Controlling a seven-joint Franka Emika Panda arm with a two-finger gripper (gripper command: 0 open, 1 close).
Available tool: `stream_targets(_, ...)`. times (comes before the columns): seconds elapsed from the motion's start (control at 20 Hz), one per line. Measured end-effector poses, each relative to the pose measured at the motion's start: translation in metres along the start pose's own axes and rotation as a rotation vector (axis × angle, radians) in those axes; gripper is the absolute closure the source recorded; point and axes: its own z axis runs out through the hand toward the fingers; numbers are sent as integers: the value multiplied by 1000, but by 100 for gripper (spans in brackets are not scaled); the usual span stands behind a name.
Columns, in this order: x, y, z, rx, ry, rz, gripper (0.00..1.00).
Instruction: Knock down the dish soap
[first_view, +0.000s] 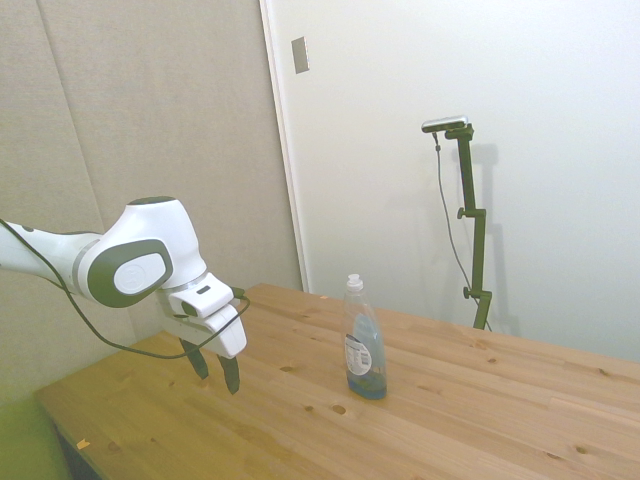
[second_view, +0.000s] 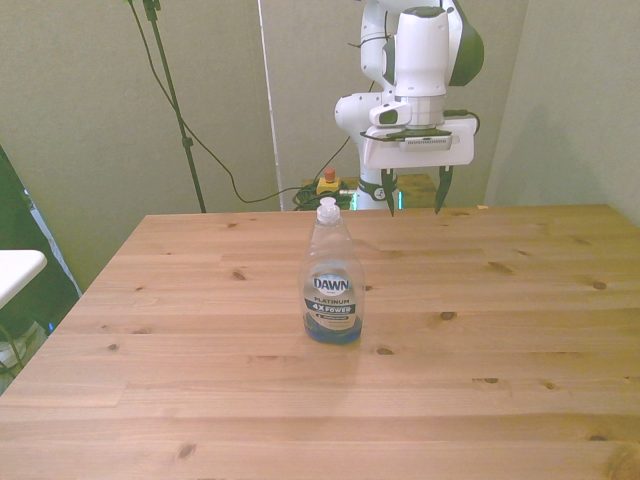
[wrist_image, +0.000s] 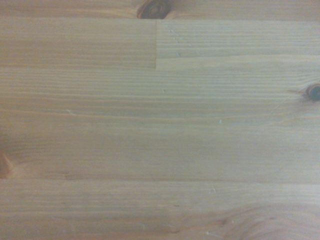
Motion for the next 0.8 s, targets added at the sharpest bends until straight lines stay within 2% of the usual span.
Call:
stream_targets(0.05, 0, 0, 0, 0, 0, 0, 100)
stream_targets(0.25, 9, -2, -9, 19, 39, 2, 100)
stream_targets(0.55, 65, 9, -39, 35, 126, 61, 100)
stream_targets(0.8, 106, 11, -33, 22, 159, 103, 100)
